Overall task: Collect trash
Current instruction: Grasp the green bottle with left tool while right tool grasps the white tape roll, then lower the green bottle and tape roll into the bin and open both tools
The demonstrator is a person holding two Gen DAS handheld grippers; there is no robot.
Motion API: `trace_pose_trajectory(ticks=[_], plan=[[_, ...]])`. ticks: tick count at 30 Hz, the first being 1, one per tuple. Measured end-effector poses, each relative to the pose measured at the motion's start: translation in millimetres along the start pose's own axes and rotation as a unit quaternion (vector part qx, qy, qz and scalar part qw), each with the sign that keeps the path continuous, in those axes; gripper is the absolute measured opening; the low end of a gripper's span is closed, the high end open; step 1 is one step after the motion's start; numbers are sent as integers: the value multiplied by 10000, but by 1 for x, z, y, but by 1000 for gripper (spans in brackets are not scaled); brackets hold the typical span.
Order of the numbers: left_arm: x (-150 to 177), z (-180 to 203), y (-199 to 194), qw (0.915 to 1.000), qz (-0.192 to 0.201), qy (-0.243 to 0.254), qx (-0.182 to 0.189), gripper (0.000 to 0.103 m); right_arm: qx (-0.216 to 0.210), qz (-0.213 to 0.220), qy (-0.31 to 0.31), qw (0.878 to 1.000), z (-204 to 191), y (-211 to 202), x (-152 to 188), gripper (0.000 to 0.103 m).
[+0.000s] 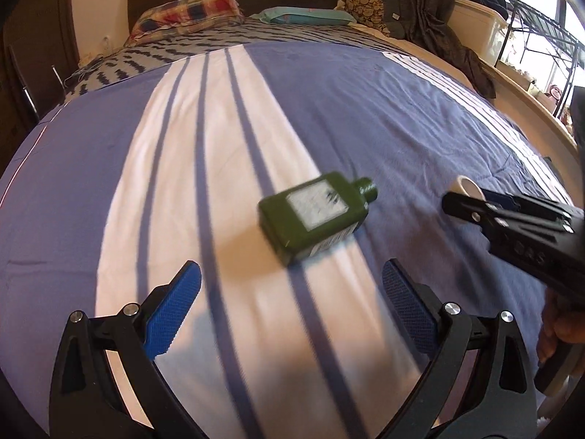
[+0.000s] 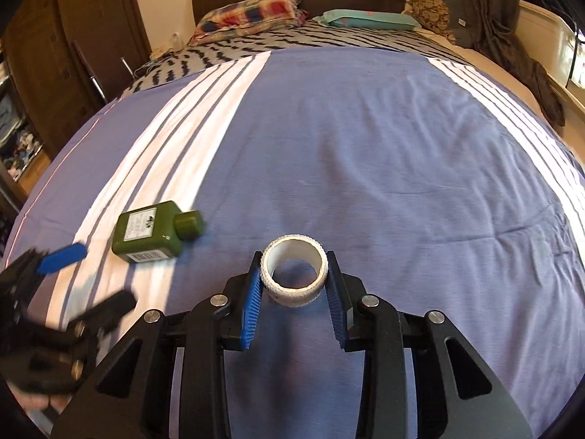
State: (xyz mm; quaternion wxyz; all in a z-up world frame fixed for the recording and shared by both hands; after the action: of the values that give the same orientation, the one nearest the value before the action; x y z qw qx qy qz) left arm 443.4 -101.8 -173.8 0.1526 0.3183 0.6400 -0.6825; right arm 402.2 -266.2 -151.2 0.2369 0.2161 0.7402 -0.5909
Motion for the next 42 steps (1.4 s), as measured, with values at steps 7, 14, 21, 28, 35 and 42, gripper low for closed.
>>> trace_pose_trajectory(ticks=[7,14,21,28,35,42], plan=[[-20,11,30,9999,-88,117,-43,94,-82,137,-93,9998,10,-15,3,33],[-26,11,44,9998,-140,97,53,73,-143,129,-123,9997,12,-13,4,33],[-19,10,30,9998,-86,143,68,67,-149,107,-116,9998,7,-16,12,33],[-3,-1,-25,9998,145,71,-86,67,-114,236,-198,9995,-8,-45,18,33],[23,-5,-123,9979,626,70,-170,67,47,615,-385,9974,-42,-108,31,33],[67,-5,-228,9926,1200,-44,-172,67,-27,1064,-568,9927,-85,-186,63,33]])
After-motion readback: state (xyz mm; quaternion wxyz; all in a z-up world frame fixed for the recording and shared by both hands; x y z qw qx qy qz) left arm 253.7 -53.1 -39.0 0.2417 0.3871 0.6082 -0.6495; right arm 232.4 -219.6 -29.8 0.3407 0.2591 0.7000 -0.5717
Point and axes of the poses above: each gripper's, at about its wrist camera, not at the fingertips, and y roughly the way its jaws point, z to its right, x to its underside, the point moved 5 cm from there along y, roughly the way its jaws point, and after that the axes turned 5 degrees about -x, right-handed, at the moved point
